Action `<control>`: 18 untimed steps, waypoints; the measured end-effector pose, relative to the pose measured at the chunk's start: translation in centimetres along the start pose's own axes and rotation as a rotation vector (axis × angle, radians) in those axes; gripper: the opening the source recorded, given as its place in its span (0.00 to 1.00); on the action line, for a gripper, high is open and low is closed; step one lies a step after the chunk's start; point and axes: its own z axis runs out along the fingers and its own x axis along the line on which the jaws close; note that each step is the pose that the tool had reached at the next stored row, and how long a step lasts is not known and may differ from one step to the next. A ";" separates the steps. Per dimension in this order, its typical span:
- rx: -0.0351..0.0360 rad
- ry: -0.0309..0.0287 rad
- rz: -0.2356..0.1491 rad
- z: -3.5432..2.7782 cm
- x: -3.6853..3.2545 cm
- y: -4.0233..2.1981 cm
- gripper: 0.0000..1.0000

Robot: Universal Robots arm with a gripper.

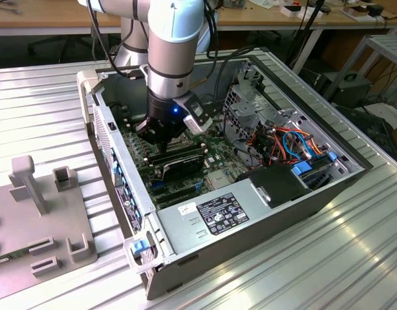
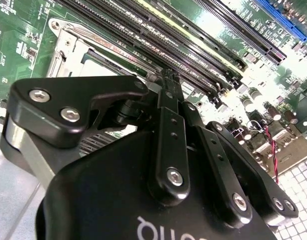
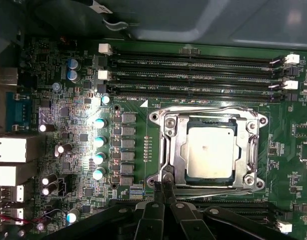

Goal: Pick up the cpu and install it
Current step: 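Install the second cpu locking lever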

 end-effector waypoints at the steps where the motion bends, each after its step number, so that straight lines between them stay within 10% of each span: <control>1: -0.0001 0.0000 0.000 0.02 0.00 0.00 0.11; 18: -0.0050 -0.0002 0.000 0.29 0.13 0.16 0.11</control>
